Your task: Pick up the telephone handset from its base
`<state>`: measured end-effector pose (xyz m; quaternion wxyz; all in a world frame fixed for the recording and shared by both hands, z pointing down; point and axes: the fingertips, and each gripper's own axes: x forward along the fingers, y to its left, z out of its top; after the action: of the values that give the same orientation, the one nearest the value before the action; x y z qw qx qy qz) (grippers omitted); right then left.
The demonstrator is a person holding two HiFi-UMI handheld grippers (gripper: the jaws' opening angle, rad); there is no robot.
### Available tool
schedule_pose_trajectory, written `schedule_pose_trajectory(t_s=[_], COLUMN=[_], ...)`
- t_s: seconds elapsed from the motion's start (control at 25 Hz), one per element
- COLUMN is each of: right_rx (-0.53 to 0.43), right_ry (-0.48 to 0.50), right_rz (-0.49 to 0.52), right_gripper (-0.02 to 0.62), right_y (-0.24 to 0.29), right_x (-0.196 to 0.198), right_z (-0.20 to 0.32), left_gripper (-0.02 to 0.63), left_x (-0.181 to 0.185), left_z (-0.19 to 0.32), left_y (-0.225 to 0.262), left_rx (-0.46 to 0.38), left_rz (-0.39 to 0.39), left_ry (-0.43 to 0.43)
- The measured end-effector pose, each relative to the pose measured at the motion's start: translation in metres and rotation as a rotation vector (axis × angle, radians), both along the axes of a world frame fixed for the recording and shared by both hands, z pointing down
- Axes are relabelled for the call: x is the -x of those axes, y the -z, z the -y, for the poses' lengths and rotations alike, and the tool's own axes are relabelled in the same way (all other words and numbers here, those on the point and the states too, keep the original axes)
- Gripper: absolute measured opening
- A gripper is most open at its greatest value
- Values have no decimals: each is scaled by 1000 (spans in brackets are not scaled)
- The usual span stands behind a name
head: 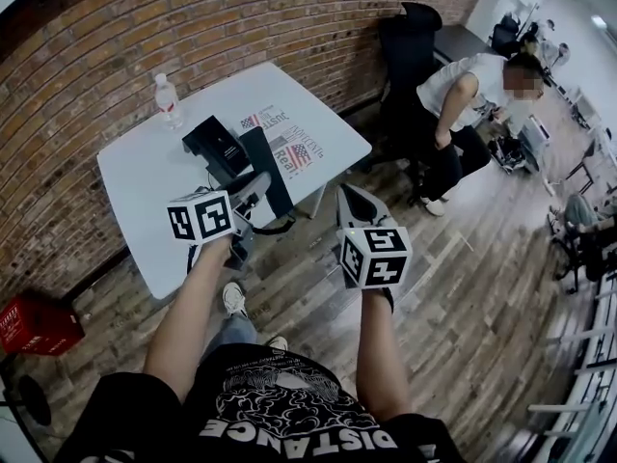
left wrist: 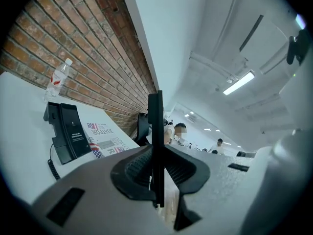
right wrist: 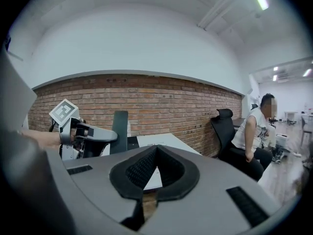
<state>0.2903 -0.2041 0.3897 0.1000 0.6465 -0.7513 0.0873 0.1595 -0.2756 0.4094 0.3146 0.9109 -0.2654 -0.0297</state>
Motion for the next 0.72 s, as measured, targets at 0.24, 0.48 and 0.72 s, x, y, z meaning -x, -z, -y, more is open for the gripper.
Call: schedule_pose_trajectory(t_s=[0.24, 0.48, 0.72], right_rx=[6, 3, 1], right_ry=[-44, -84, -97], right_rz=[-1, 5, 0], right_gripper=[-2, -2, -2], right_y=[-1, 0, -1], right_x=[-21, -35, -39], right_z=[-20, -29, -37], left_gripper=[71, 71, 71], left_x=[-20, -29, -30], left_z=[-14, -18, -23], left_y=[0, 0, -1], left_rx=[-31, -40, -45], left_rz=[47, 71, 70], left_ry=[-26, -42, -47])
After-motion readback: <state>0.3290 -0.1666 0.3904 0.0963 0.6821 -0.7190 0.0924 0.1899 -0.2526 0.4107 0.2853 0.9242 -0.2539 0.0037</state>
